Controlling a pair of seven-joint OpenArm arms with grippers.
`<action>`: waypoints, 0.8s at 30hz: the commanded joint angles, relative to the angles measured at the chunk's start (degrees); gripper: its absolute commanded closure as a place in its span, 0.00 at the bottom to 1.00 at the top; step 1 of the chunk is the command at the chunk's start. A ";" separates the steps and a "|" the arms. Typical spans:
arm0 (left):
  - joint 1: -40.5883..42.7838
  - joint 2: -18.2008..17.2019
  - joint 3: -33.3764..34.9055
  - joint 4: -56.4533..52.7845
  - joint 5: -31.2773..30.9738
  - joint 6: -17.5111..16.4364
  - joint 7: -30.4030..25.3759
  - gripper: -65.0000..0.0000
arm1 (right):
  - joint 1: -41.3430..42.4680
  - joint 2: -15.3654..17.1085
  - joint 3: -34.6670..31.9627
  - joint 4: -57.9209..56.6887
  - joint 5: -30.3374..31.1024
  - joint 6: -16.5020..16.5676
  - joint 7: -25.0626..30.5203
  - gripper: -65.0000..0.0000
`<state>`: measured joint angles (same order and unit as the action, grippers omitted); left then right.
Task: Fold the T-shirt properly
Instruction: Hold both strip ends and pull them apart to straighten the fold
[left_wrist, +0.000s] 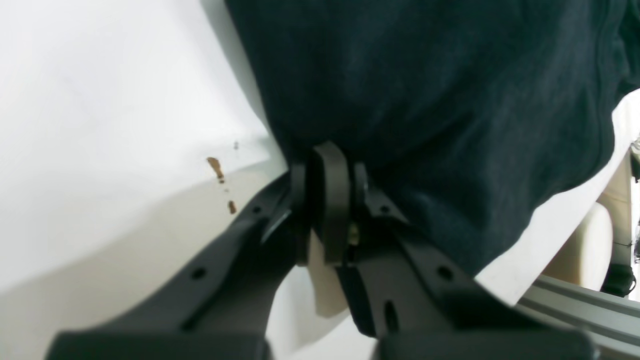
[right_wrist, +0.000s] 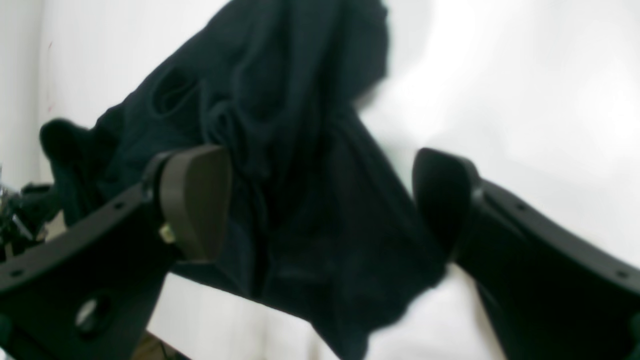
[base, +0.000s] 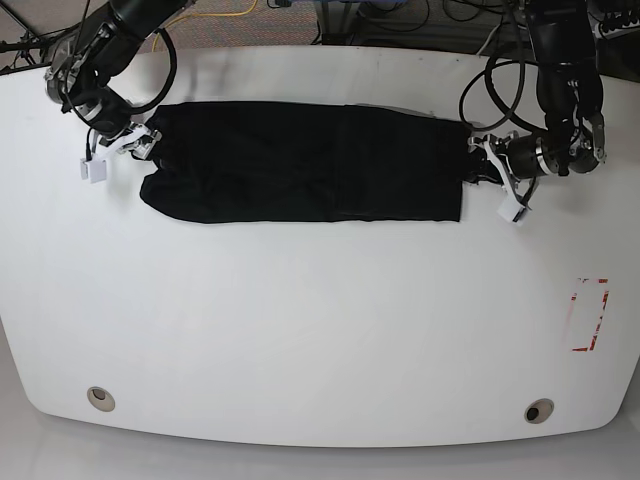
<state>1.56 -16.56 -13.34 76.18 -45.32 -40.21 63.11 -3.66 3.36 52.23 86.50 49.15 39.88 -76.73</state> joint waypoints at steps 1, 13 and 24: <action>-0.11 -0.72 -0.15 0.17 3.69 0.21 1.64 0.94 | 0.36 0.47 -0.58 0.93 1.01 0.12 1.52 0.16; 0.06 -0.72 -0.15 0.43 3.69 0.21 1.72 0.94 | -2.10 0.29 -9.28 0.93 0.92 0.12 8.11 0.17; 0.15 -0.72 0.02 0.26 3.69 0.21 1.81 0.94 | -2.01 0.56 -9.46 0.93 0.92 0.12 9.70 0.91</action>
<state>1.58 -16.56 -13.34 76.31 -45.17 -40.23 63.09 -6.26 2.90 42.74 86.50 48.27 39.88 -68.31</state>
